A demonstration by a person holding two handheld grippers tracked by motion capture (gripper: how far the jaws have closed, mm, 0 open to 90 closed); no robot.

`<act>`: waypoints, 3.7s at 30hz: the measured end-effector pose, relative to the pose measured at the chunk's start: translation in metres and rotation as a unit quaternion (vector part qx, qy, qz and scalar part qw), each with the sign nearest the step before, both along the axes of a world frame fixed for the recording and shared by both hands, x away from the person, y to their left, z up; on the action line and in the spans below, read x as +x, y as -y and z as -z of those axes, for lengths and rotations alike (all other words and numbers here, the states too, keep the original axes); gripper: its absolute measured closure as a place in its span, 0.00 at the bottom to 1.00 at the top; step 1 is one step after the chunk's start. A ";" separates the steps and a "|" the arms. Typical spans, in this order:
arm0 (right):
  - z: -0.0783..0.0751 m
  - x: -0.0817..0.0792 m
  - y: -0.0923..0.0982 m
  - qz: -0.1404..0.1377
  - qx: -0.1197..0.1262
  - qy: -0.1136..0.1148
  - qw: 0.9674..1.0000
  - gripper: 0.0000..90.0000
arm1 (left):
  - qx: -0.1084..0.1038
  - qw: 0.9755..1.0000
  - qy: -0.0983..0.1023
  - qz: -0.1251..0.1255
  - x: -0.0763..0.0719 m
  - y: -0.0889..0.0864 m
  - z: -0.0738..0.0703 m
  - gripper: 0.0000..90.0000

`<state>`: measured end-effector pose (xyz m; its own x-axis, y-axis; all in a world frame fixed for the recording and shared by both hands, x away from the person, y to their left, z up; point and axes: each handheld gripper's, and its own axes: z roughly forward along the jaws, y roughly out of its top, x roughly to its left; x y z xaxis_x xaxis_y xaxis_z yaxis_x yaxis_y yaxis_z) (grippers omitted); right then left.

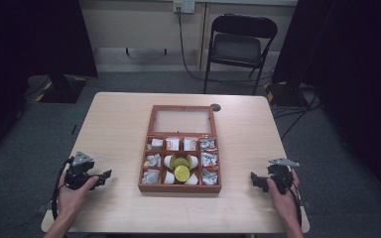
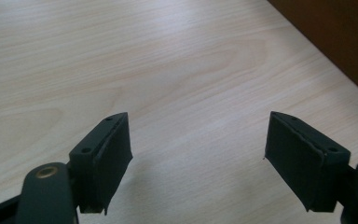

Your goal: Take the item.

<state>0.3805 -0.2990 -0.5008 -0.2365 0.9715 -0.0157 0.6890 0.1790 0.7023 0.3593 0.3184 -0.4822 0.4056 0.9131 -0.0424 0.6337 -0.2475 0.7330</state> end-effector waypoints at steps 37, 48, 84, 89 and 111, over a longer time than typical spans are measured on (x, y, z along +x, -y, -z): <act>0.000 0.000 0.000 0.001 0.000 0.000 1.000 0.00 | -0.040 0.988 0.030 0.146 0.011 0.077 -0.040 0.33; 0.000 0.000 0.000 0.001 0.000 0.000 1.000 0.00 | -0.042 0.986 0.039 0.154 0.015 0.095 -0.047 0.35; 0.000 0.000 0.000 0.000 0.000 -0.001 1.000 0.00 | -0.063 0.966 0.018 0.250 0.030 0.168 -0.059 0.43; 0.000 0.000 0.000 0.000 0.000 -0.001 1.000 0.00 | -0.060 0.963 0.016 0.264 0.036 0.182 -0.064 0.44; 0.000 0.000 0.000 0.001 0.001 -0.001 1.000 0.00 | -0.032 0.955 -0.024 0.295 0.046 0.211 -0.040 0.57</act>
